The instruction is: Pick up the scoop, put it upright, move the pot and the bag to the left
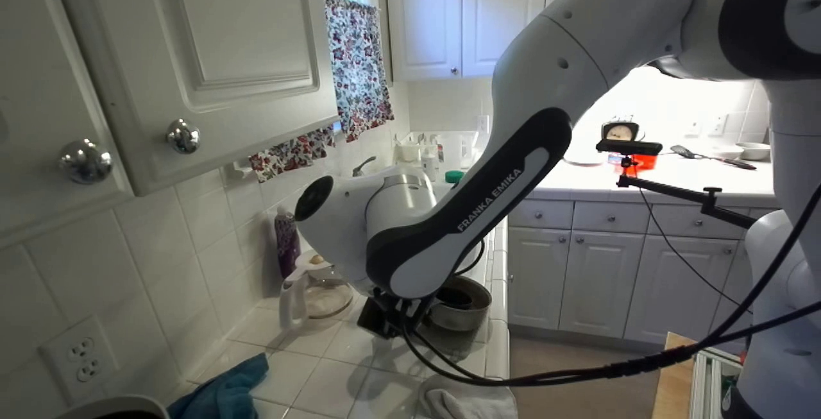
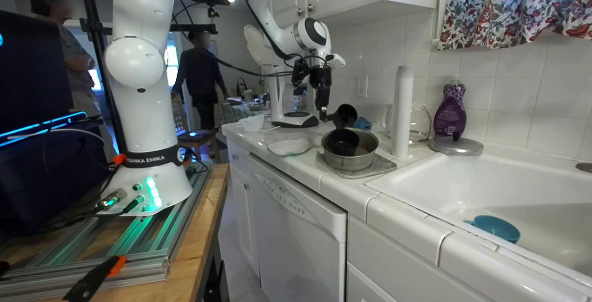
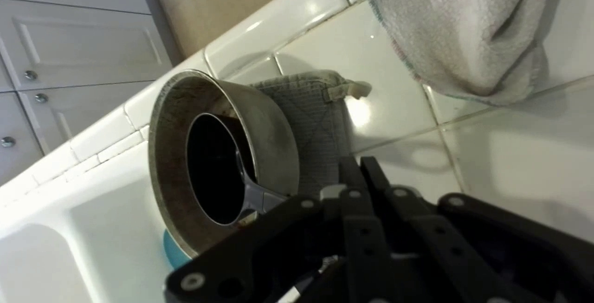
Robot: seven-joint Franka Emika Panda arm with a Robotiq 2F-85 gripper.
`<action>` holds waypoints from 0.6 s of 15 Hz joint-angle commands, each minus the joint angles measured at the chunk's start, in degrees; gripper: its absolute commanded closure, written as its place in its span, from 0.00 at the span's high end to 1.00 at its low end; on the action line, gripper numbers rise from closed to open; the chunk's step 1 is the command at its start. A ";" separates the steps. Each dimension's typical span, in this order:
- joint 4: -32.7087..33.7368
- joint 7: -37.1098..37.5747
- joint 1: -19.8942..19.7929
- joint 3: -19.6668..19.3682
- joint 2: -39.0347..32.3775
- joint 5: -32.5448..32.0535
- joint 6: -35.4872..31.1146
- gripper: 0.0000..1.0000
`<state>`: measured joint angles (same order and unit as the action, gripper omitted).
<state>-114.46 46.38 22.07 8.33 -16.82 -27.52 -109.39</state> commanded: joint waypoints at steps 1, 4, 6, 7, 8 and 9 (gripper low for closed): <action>5.41 -6.82 -2.03 1.16 -5.62 4.08 -4.73 0.01; 8.66 -10.39 -1.59 0.78 -8.49 6.01 -6.38 0.01; 11.19 -13.54 -1.51 0.76 -10.24 7.99 -6.14 0.01; 12.50 -14.13 -1.03 0.41 -10.93 8.27 -4.87 0.01; 13.71 -13.98 0.05 -0.29 -11.13 7.04 -2.35 0.01; 14.72 -13.02 1.40 -1.23 -11.16 4.50 0.33 0.01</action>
<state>-104.73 34.30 21.17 8.49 -25.88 -21.21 -115.08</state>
